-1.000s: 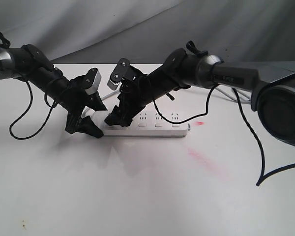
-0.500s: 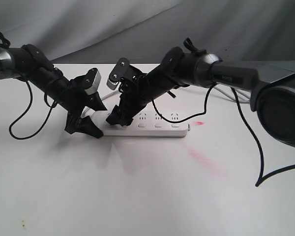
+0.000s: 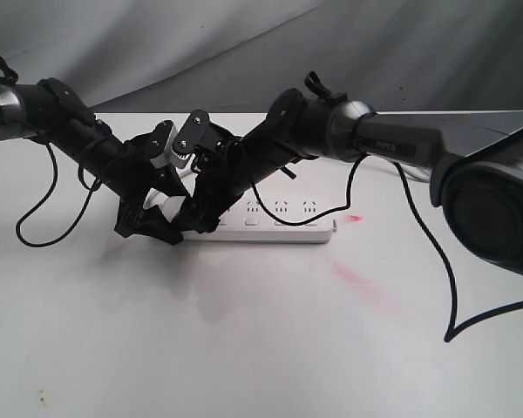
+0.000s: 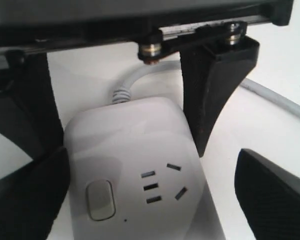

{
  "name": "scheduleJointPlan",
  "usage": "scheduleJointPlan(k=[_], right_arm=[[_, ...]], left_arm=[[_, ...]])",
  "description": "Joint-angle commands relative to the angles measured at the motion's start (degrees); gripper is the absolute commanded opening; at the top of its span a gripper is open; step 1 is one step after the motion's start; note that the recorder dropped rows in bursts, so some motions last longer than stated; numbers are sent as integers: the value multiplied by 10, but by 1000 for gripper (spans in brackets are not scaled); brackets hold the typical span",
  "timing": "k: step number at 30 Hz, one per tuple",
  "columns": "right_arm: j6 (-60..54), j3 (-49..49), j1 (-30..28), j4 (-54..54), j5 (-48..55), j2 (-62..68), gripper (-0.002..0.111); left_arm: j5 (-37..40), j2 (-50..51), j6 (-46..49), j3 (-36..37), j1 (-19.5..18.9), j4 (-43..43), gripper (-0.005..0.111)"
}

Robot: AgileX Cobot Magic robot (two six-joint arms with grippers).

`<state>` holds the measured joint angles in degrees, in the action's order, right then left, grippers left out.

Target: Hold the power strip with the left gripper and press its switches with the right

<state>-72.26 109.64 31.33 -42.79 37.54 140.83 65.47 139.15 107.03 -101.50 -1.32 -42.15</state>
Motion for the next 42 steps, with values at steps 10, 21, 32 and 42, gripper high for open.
scheduleJointPlan(k=[10,21,32,42], right_arm=[[-29,-9,-10,-26,-7,-10,81],[-29,-9,-27,-30,-4,-11,81],[-63,-9,-27,-98,-6,-12,81],[-22,-9,-27,-14,-7,6,81]], left_arm=[[7,0,-5,-1,2,-4,26],[7,0,-5,-1,2,-4,26],[7,0,-5,-1,2,-4,26],[7,0,-5,-1,2,-4,26]])
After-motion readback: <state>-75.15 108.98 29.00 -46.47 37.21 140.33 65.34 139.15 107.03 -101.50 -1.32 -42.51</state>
